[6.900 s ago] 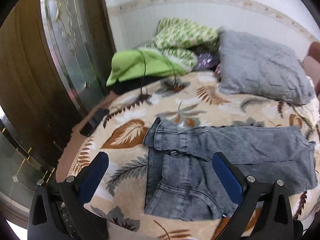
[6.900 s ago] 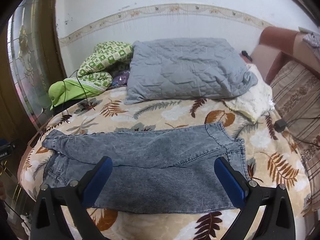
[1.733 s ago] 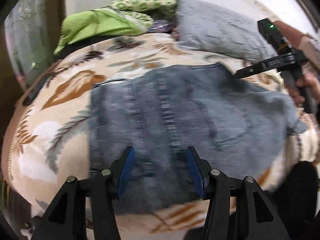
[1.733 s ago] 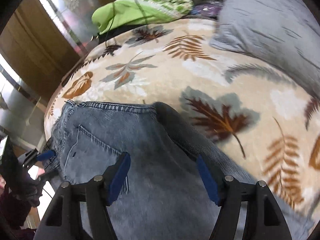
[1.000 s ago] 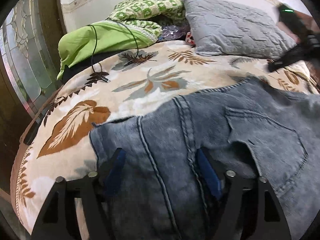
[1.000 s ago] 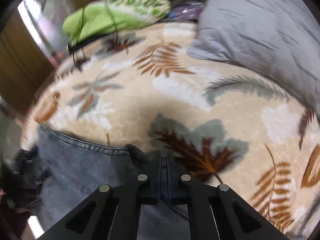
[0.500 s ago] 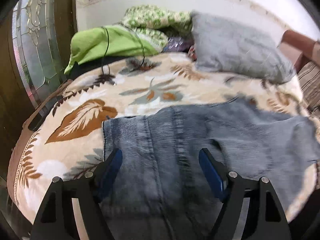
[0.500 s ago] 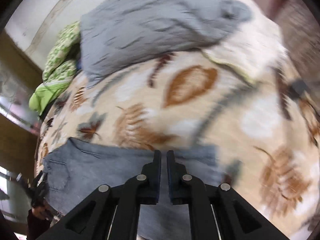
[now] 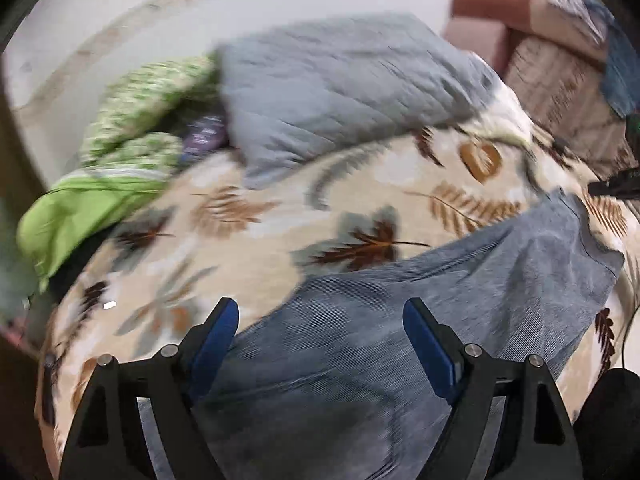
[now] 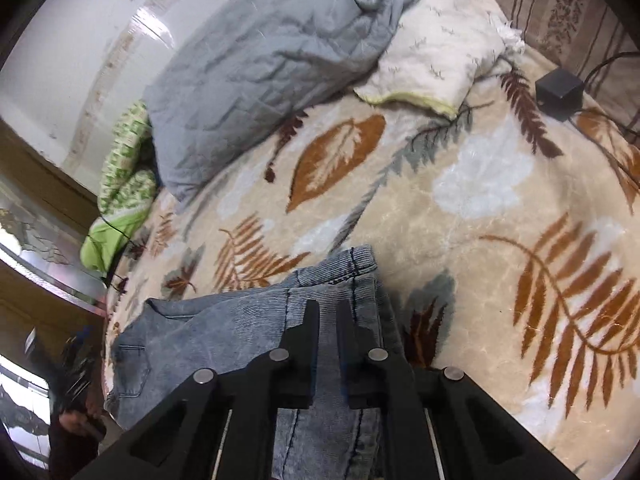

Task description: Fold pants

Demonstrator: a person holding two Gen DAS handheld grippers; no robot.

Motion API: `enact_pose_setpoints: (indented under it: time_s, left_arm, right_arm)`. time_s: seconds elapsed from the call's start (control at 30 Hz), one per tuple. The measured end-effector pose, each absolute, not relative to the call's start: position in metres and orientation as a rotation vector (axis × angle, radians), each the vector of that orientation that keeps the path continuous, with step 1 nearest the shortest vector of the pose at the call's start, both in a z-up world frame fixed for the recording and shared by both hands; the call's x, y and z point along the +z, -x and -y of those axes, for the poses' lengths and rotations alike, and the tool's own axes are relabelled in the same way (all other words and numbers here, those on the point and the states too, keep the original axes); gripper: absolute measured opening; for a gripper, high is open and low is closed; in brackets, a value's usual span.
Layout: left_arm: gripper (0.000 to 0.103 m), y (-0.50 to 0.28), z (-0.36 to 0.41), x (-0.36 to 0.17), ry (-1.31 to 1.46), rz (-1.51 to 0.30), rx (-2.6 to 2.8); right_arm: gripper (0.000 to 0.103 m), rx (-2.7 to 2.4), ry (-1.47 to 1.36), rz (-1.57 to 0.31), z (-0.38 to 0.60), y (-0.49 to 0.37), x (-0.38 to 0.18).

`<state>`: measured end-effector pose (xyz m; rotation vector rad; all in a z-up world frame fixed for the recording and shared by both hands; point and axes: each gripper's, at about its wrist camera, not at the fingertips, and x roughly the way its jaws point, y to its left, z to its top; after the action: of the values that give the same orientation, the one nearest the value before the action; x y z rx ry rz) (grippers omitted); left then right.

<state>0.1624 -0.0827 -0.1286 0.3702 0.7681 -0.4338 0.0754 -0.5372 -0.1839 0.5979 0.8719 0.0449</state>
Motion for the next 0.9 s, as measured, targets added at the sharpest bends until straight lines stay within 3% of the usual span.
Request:
enact_pose_setpoints:
  time_s: [0.03,0.07,0.13,0.33,0.4,0.47,0.63,0.7,0.73,0.77,0.8,0.9]
  left_arm:
    - [0.085,-0.168,0.097,-0.135,-0.416,-0.787,-0.453]
    - [0.085,-0.171,0.107,-0.139,-0.454,-0.791,-0.46]
    - [0.085,-0.176,0.125,-0.146,-0.506,-0.808,-0.489]
    - [0.082,-0.188,0.163,-0.166,-0.658,-0.839,-0.573]
    - [0.057,-0.193,0.171,-0.172,-0.694,-0.859,-0.605]
    - [0.044,-0.198,0.178,-0.179,-0.727,-0.9,-0.631]
    - [0.041,-0.197,0.182,-0.187,-0.794,-0.887,-0.696]
    - [0.036,-0.199,0.179,-0.189,-0.82,-0.881,-0.708]
    - [0.031,-0.202,0.178,-0.191,-0.828,-0.898,-0.71]
    - [0.02,-0.205,0.178,-0.195,-0.833,-0.919,-0.712]
    - [0.012,-0.207,0.177,-0.199,-0.839,-0.94,-0.715]
    - [0.006,-0.201,0.175,-0.205,-0.853,-0.948,-0.759]
  right_arm:
    - [0.032,0.052,-0.609,-0.857,0.539,-0.071,-0.183]
    - [0.068,0.066,-0.628,-0.844,0.541,-0.068,-0.184]
    - [0.097,0.113,-0.673,-0.803,0.545,-0.06,-0.185]
    - [0.095,0.107,-0.668,-0.845,0.547,-0.062,-0.194]
    - [0.09,0.128,-0.702,-0.826,0.551,-0.065,-0.196]
    - [0.084,0.113,-0.722,-0.818,0.555,-0.07,-0.197]
    - [0.077,0.12,-0.721,-0.874,0.553,-0.095,-0.209]
    - [0.065,0.121,-0.709,-0.923,0.549,-0.107,-0.217]
    - [0.051,0.125,-0.708,-0.945,0.546,-0.112,-0.222]
    - [0.04,0.13,-0.703,-0.956,0.543,-0.115,-0.224]
    - [0.038,0.121,-0.682,-0.96,0.54,-0.118,-0.225]
    - [0.025,0.126,-0.656,-0.952,0.533,-0.118,-0.223]
